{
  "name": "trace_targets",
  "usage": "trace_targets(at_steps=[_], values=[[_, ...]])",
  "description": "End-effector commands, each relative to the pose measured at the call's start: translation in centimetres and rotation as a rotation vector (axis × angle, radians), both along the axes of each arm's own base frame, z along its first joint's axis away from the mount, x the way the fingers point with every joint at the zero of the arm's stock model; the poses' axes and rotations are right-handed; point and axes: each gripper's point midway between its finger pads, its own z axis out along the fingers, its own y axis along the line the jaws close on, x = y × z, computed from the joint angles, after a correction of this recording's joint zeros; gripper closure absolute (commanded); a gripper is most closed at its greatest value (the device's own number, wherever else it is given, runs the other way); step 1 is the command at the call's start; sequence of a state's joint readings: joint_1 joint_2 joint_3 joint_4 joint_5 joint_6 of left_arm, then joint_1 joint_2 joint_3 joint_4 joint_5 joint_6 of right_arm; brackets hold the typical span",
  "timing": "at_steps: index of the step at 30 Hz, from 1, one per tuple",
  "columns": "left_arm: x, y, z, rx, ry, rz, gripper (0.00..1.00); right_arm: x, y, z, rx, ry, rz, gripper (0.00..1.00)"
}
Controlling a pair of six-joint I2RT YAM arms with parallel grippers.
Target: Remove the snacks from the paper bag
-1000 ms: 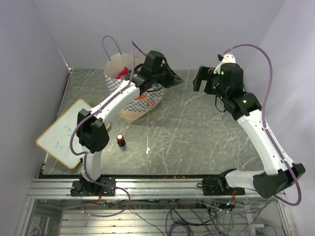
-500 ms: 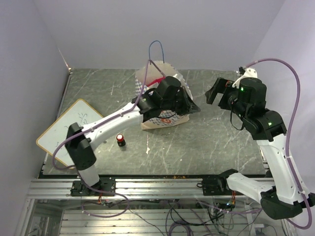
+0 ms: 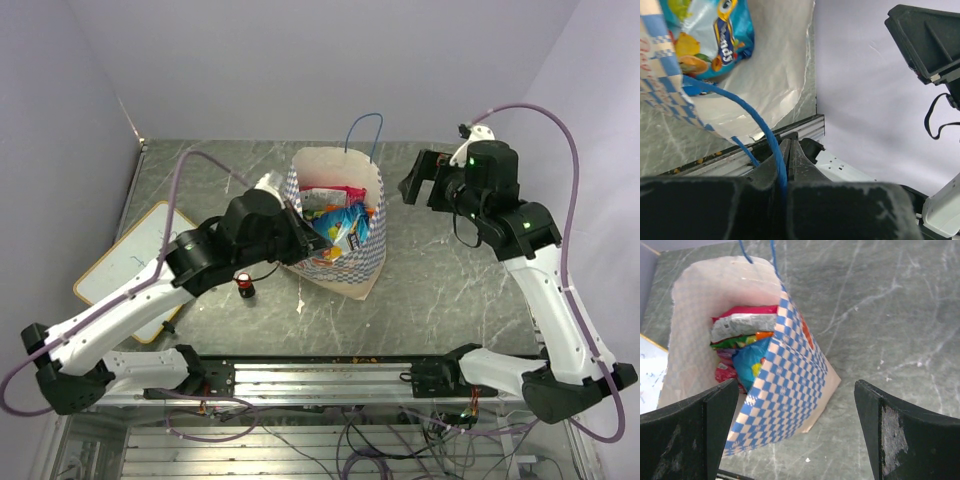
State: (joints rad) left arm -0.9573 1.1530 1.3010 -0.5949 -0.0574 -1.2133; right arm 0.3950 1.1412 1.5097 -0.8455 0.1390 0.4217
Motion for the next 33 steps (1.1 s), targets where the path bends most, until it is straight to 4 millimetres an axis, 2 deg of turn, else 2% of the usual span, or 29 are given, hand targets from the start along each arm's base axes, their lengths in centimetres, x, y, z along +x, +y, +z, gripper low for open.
trace_targets(at_steps=[1, 5, 8, 10, 16, 21, 25, 28, 30, 33], values=[[0.2, 3.2, 1.6, -0.019, -0.012, 0.114, 0.91, 1.3, 3.3, 1.8, 0.059, -0.078, 0.153, 0.00], [1.1, 6.4, 2.1, 0.023, -0.035, 0.209, 0.85, 4.1, 5.5, 0.8, 0.090, -0.052, 0.188, 0.00], [1.4, 7.7, 2.1, 0.046, -0.043, 0.242, 0.84, 6.7, 6.2, 0.3, 0.079, -0.028, 0.163, 0.00], [1.5, 8.5, 2.0, 0.062, -0.043, 0.260, 0.84, 8.8, 5.9, -0.3, 0.050, 0.011, 0.113, 0.00], [2.2, 9.0, 2.4, 0.103, -0.066, 0.261, 0.84, 13.9, 5.6, -2.1, -0.014, 0.066, 0.093, 0.00], [2.9, 9.3, 3.3, 0.156, -0.095, 0.249, 0.86, 16.7, 7.2, -2.6, 0.026, 0.007, 0.214, 0.02], [3.3, 9.9, 4.1, 0.196, -0.122, 0.254, 0.87, 18.6, 8.0, -2.3, 0.078, -0.023, 0.276, 0.15], [3.6, 10.3, 4.2, 0.211, -0.128, 0.265, 0.88, 19.5, 9.5, -2.0, 0.145, -0.032, 0.349, 0.25], [3.9, 10.3, 4.1, 0.215, -0.131, 0.268, 0.90, 20.0, 10.8, -1.7, 0.188, -0.049, 0.406, 0.29], [4.5, 10.2, 4.1, 0.221, -0.130, 0.262, 0.91, 21.1, 11.4, -1.4, 0.226, -0.074, 0.415, 0.33]])
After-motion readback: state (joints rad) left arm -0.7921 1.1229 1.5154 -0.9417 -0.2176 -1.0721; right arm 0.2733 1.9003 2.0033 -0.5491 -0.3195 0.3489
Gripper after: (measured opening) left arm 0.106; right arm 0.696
